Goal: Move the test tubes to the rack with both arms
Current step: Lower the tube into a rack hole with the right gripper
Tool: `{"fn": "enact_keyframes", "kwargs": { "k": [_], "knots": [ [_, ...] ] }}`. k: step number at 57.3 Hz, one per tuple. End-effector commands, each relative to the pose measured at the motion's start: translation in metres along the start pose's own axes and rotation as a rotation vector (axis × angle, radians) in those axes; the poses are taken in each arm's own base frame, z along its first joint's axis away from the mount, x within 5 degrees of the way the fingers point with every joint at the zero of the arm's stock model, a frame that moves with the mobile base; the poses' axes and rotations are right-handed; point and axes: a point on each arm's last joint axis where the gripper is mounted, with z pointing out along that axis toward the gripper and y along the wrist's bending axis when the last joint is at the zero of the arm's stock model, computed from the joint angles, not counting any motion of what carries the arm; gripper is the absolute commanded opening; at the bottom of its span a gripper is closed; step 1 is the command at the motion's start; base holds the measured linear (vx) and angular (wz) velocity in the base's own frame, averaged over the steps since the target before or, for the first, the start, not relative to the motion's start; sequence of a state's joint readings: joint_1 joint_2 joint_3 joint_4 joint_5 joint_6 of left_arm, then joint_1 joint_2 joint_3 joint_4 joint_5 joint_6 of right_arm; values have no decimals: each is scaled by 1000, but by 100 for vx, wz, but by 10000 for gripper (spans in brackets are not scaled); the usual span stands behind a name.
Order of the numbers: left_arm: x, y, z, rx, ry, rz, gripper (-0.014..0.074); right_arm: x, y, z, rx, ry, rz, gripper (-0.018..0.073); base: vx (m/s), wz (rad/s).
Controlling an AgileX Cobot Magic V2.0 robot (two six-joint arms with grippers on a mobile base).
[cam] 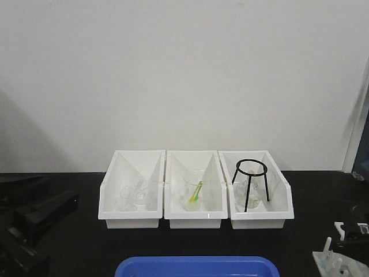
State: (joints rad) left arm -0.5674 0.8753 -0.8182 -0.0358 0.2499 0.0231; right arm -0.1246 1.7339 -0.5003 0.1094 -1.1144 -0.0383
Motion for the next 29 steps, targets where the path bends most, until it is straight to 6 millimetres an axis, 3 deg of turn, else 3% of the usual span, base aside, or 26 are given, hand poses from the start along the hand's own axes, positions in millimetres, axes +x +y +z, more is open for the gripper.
{"fn": "enact_keyframes", "kwargs": {
  "k": [1,15,20,29],
  "knots": [
    [-18,0,-5,-3,-111,-10,404,-42,-2,-6,0,-185,3,517,0,0],
    [-15,0,-5,-2,-81,-10,398,-98,7,-37,-115,-260,-52,482,0,0],
    [-13,0,-5,-1,-54,-8,372,-114,11,-54,-174,-223,-55,405,0,0],
    [-7,0,-5,0,7,-8,255,-134,13,-94,-235,-89,-4,174,0,0]
  ]
}}
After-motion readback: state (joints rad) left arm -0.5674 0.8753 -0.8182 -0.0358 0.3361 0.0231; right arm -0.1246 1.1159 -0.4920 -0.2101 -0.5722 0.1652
